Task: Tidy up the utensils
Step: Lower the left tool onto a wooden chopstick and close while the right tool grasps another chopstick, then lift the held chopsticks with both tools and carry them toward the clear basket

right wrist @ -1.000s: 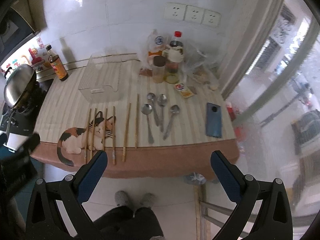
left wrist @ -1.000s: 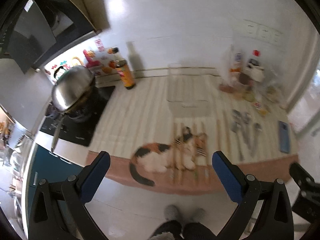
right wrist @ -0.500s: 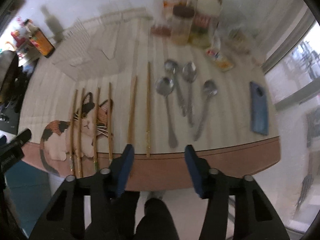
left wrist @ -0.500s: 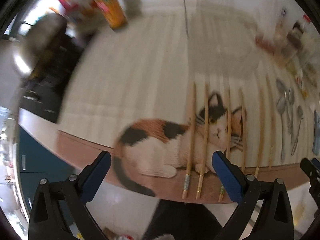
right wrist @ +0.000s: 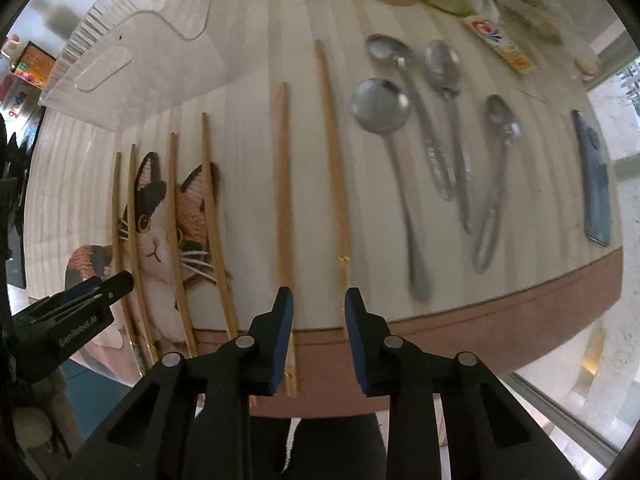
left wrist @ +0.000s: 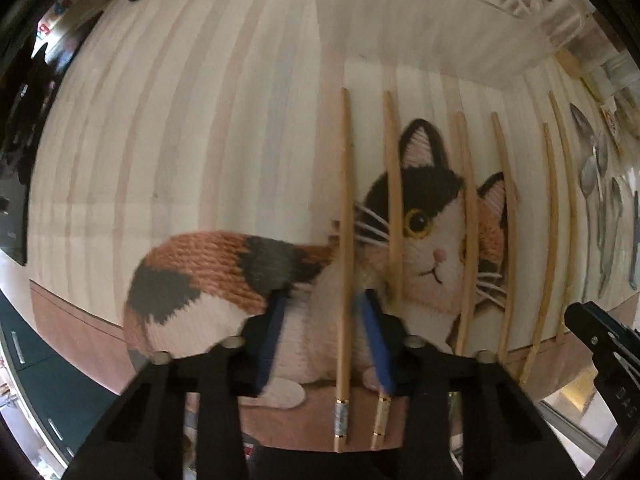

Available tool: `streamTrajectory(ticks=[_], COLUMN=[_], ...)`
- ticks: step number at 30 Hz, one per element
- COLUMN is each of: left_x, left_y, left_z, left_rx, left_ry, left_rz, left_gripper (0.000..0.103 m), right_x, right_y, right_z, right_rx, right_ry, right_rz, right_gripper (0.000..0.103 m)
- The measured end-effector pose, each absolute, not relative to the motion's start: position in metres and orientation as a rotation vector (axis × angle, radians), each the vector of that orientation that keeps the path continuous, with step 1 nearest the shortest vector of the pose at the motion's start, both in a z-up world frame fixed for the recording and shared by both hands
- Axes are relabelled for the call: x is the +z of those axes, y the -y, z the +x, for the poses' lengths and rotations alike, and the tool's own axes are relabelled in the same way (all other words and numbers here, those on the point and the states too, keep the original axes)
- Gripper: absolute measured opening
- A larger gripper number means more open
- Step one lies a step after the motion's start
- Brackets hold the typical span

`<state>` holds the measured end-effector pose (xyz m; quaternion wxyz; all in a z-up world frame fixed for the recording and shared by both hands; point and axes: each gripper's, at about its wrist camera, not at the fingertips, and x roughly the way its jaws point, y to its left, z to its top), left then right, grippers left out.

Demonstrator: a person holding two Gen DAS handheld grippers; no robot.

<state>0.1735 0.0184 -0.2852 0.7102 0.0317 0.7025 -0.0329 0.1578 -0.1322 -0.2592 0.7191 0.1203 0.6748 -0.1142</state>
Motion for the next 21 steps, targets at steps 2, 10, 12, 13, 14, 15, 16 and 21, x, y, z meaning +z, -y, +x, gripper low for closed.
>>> streamTrajectory(ticks=[2,10,12,13,14,15,16,21], left_x=[-0.283,-0.270,-0.266,-0.263,-0.262,-0.260,-0.259,-0.255], left_y=[-0.023,-0.050,-0.050,-0.057,-0.058,-0.059,-0.060,-0.065], left_z=[0.175,0.157,0.151,0.148,0.147,0.144,0.142,0.147], left_rx=[-0.067,-0.052,-0.076,-0.085,-0.091,-0.095,-0.098,-0.112], left_ry=[-1.555,-1.563,-1.561,-1.561,-1.564,-1.566,-1.566,-1.568], left_rz=[0.067,0.084,0.097,0.102,0.102,0.096,0.094,0.094], left_gripper=[0.004,0.005,0.005,0.005,0.005,0.005,0.005,0.005], right_x=[-0.265,-0.288,-0.292,-0.294,-0.295,-0.297,-0.298,-0.302], right_y=[0.127,0.101,0.097,0.094,0.092,0.089,0.088,0.089], right_z=[0.164,0.182,0.176,0.173,0.168,0.162,0.158,0.147], right_rx=[-0.239,-0.260,-0.256,-0.254,-0.247,-0.241,-0.234,-0.251], right_ry=[-1.498,-1.512,-1.519,-1.528,-1.545,-1.558,-1.568,-1.587], right_rz=[0.265,0.148,0.139,0.128,0.116,0.113,0.111,0.132], right_gripper=[0.028,0.018,0.008,0.008,0.008,0.008,0.008,0.008])
